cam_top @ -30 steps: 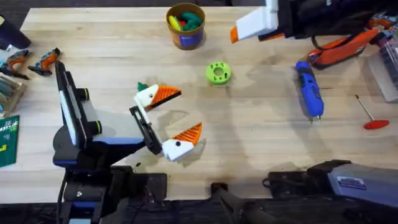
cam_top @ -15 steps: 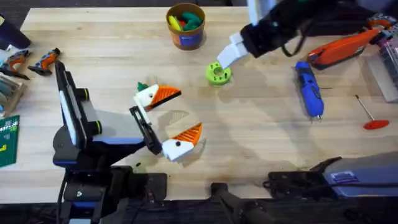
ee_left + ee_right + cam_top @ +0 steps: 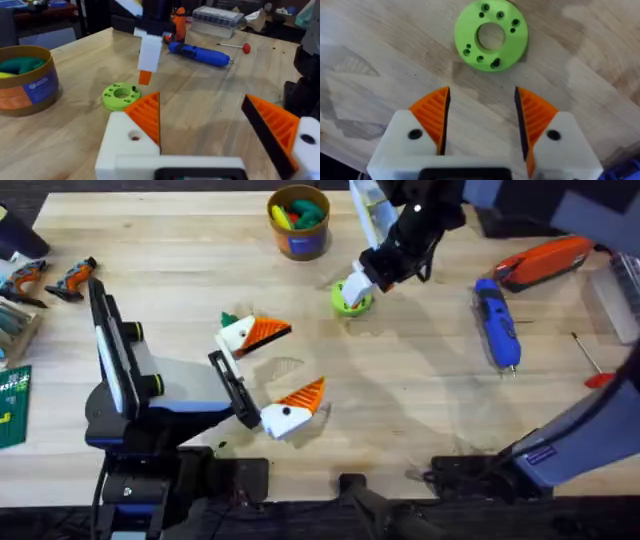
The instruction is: Pick up the gripper from the table and insert it into the empty holder that is missing its gripper. Then pick up a screw, insert it into the mounting hole, and use the screwdriver to tighten it. Finally, clean up the table by picking up the vegetable and placing it into the bucket.
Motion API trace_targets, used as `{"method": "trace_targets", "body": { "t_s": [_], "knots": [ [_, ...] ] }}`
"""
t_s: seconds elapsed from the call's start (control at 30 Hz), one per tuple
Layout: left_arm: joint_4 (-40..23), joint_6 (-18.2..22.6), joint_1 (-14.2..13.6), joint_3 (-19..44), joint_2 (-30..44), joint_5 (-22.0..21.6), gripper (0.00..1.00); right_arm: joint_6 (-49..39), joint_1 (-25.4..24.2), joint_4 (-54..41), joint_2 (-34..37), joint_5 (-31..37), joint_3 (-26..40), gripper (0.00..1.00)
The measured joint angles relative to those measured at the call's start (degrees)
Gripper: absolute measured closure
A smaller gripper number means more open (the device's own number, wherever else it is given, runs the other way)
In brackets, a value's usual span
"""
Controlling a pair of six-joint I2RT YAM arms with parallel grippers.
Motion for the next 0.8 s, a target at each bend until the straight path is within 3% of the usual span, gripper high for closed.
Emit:
{"method": "trace_targets", "body": {
  "t_s": [0.47, 0.8],
  "knots": [
    [0.0, 0.0, 0.0, 0.0, 0.0, 0.0, 0.015, 0.05, 1.2, 4.38, 4.36, 6.09, 0.04, 0.353],
    [0.0, 0.0, 0.0, 0.0, 0.0, 0.0, 0.015, 0.46, 2.73, 5.22, 5.85, 7.3, 0.15, 0.47]
  ]
}}
